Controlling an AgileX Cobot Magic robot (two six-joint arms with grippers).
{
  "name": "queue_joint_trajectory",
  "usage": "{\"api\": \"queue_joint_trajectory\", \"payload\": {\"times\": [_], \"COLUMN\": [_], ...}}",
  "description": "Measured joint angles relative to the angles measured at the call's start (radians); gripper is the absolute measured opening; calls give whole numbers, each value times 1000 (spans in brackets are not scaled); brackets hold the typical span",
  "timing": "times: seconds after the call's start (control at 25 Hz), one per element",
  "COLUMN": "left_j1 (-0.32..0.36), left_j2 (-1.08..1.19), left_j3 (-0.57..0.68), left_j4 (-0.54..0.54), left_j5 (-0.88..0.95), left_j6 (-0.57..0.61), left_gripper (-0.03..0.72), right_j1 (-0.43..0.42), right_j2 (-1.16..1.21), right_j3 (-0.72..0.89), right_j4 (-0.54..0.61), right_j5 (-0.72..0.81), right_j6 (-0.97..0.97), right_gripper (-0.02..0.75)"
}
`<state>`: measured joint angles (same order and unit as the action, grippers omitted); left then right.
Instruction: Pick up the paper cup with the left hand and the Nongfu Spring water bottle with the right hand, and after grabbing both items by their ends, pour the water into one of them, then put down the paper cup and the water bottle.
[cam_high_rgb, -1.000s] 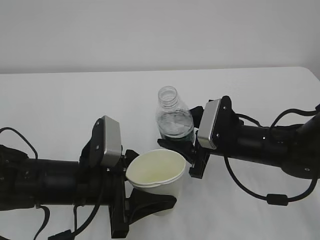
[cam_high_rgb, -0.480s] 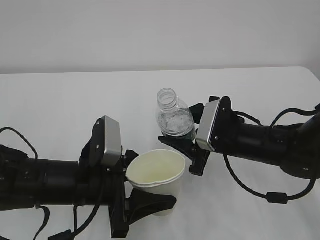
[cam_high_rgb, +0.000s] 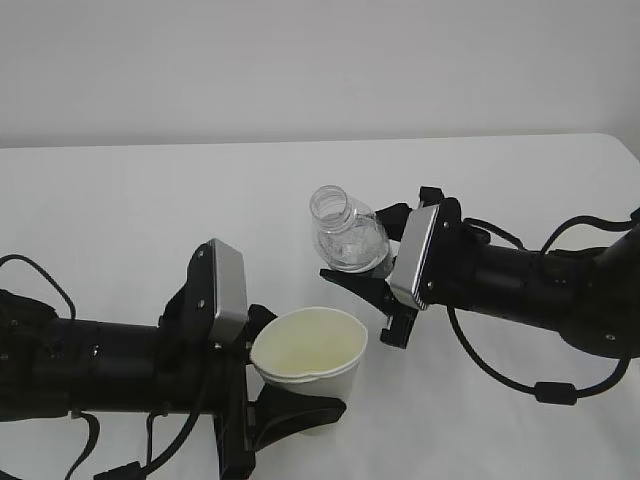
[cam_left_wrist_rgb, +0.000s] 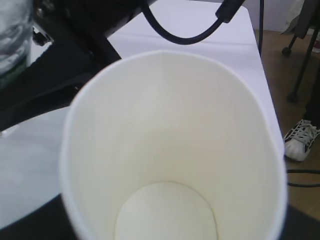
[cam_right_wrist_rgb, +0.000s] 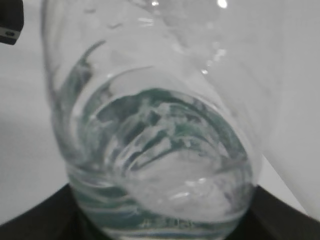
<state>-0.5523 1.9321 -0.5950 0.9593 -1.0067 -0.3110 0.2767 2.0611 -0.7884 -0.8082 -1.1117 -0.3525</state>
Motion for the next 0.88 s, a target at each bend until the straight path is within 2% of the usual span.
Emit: {"api": "queue_joint_trajectory", "payload": {"times": [0.28, 0.88], "left_j1": [0, 0], "left_j2": [0, 0], "left_j3": [0, 0], "left_j4": [-20, -58], "left_j5": [4, -2], "left_j6": [52, 66], "left_gripper": [454, 449], "right_j1": [0, 0], "right_j2": [-33, -47], "right_j3": [0, 0], "right_j4": [16, 26], "right_j5": [-2, -2], "right_j6": [-31, -188], "right_gripper": [457, 457]}}
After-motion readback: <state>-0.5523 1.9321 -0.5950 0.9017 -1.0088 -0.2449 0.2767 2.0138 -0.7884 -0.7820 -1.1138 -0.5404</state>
